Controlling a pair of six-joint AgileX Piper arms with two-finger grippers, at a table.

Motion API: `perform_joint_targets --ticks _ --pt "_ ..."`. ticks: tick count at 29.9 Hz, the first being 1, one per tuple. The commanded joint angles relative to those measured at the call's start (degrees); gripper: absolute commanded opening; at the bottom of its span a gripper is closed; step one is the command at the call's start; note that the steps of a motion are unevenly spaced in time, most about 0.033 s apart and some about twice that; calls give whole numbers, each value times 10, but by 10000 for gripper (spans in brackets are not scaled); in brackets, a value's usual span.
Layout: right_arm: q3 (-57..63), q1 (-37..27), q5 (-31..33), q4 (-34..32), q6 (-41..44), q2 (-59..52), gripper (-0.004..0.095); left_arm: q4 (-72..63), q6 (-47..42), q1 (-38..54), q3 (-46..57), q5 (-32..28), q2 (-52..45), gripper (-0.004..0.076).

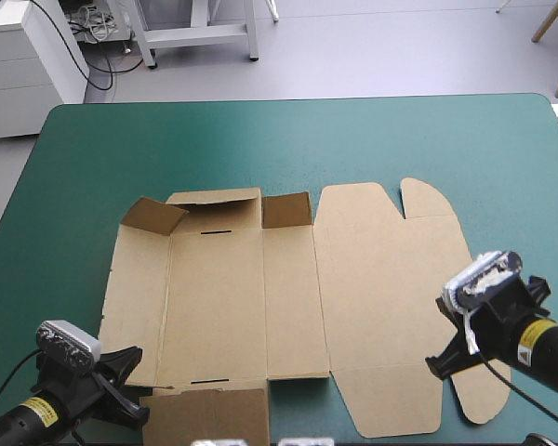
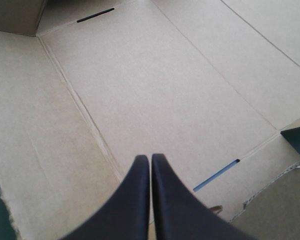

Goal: Fold the box

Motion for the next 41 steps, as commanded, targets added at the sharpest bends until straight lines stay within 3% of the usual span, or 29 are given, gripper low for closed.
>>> perform_joint_targets --ticks 1,13,18,23,25,41 --pt "65 -3 -73 -4 32 -59 -20 -12 -2 -3 -19 -34 5 -8" --pt "165 -3 -82 0 65 -201 -20 -15 -2 -3 -19 -34 5 22" --pt "165 -3 -78 0 61 -212 -20 -15 -2 -3 -19 -34 5 203" --pt "170 -3 -77 -3 61 -212 -20 -15 -2 -3 -19 -37 5 488" --pt "182 -3 -77 -4 61 -212 -20 -15 -2 -3 -19 -37 5 533" --pt "203 -3 -87 -1 61 -215 -20 -28 -3 -3 -21 -65 7 529"
